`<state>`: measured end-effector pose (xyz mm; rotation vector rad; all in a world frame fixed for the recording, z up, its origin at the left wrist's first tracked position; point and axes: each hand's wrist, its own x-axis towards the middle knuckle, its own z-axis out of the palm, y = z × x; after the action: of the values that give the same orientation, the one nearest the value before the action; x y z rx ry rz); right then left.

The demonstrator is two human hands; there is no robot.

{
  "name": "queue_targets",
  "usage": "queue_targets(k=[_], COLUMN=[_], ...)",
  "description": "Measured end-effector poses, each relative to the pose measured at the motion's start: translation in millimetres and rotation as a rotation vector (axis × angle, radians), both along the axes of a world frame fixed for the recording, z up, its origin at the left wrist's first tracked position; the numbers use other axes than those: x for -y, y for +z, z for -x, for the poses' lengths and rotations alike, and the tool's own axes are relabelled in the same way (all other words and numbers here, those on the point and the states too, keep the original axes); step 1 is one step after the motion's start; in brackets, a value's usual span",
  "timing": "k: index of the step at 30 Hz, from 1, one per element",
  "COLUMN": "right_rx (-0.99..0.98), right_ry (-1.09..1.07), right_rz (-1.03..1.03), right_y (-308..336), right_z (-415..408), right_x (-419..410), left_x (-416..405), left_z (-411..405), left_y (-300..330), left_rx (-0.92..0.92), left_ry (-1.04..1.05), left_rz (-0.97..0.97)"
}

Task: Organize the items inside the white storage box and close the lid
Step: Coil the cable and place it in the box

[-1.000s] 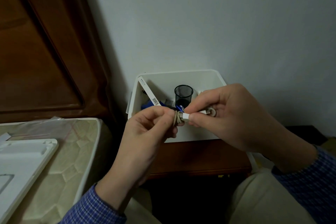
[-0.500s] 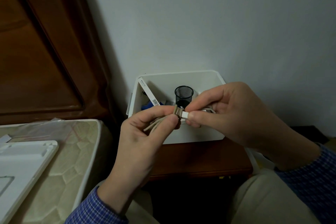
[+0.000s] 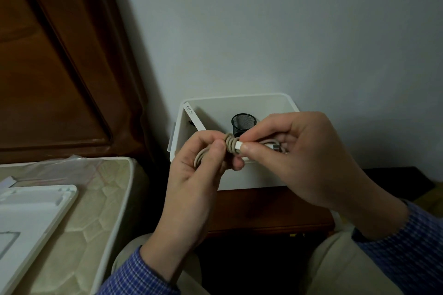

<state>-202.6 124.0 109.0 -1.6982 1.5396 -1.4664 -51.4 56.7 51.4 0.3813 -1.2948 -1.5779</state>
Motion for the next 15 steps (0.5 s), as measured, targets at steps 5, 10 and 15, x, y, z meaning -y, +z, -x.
queue_targets(k=[5,10,15], right_rx=[0.141,0.252,0.204], right_ry=[0.043,0.069,0.124], right_rz=[-0.021,-0.083,-0.102], right_y=[-6.0,-8.0,-6.4], right_z=[-7.5,-5.8,-0.5], right_x=[-0.1,-0.2,1.7], left_x=[0.8,1.7,0.5], left_z=[-0.9,-4.0,-5.0], left_y=[-1.6,-2.5,-4.0], left_rx=[0.051,0.065,0.072], left_ry=[0.078,0.046,-0.02], left_rz=[0.044,0.075,0.055])
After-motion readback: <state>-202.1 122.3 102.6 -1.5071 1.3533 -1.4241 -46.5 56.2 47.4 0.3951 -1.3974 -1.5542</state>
